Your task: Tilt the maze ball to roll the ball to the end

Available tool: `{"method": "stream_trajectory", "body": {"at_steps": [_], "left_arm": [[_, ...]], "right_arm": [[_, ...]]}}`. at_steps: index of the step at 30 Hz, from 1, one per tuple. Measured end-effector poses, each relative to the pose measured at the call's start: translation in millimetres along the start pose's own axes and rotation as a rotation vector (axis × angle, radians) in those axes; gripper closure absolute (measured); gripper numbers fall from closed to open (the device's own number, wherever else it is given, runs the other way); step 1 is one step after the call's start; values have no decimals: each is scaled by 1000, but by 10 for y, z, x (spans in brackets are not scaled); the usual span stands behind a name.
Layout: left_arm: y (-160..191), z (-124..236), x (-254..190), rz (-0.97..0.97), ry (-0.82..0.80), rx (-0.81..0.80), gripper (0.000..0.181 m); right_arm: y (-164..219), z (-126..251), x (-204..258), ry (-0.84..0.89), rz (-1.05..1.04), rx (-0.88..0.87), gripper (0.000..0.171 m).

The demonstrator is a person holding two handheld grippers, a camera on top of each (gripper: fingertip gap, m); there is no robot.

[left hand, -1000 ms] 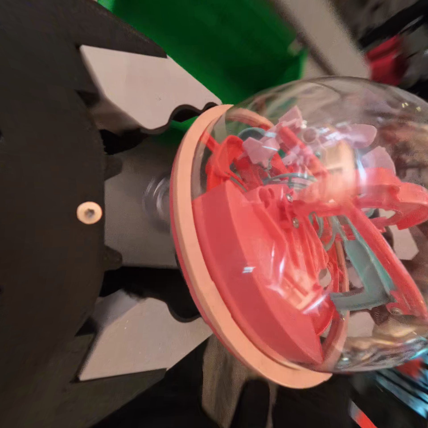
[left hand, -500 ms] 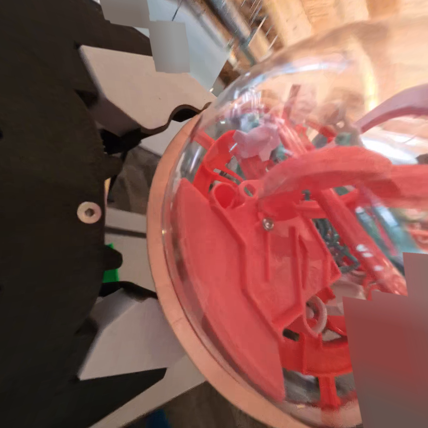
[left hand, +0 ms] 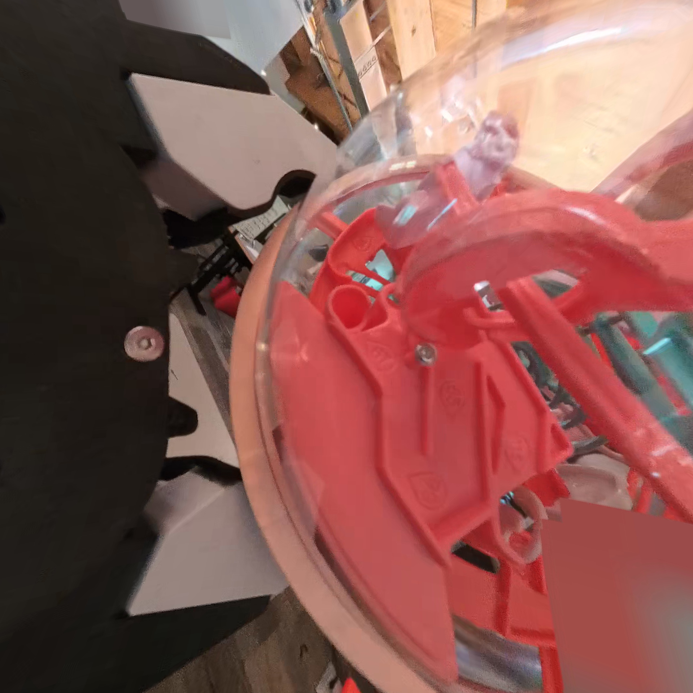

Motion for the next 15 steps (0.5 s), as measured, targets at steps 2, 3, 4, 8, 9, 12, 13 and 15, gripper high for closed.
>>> {"method": "stream_trajectory", "body": {"at_steps": [2, 3, 4, 8, 9, 12, 13, 15], "left_arm": [[-1, -30, -26, 30, 20, -68, 24], [12, -64, -40, 18, 22, -78, 25], [39, -109, -50, -2, 21, -73, 31], [145, -304, -134, 21, 73, -80, 39], [159, -335, -155, 55, 85, -93, 37], [181, -361, -153, 167, 85, -144, 38], [187, -359, -151, 198, 85, -159, 37], [229, -360, -154, 224, 76, -155, 37]], "right_arm": [[-76, 2, -1, -24, 23, 9, 20], [-113, 7, 0, -35, 41, 15, 20], [-137, 5, -3, -47, 51, 31, 19], [-129, -39, -36, -140, 32, 123, 19], [-106, -55, -54, -164, 15, 140, 19], [-34, -111, -105, -213, -36, 168, 19], [-14, -131, -112, -225, -49, 173, 19], [17, -160, -105, -246, -57, 183, 19]]}}
Point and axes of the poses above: each gripper's, where its closed fingertips meet, z back along the fingers, y out of its underside, x = y × z across the jaws, the point moved 4 cm from there along z, back along the fingers, and after that the axes turned 1 degree about -z, right-handed, at the moved point
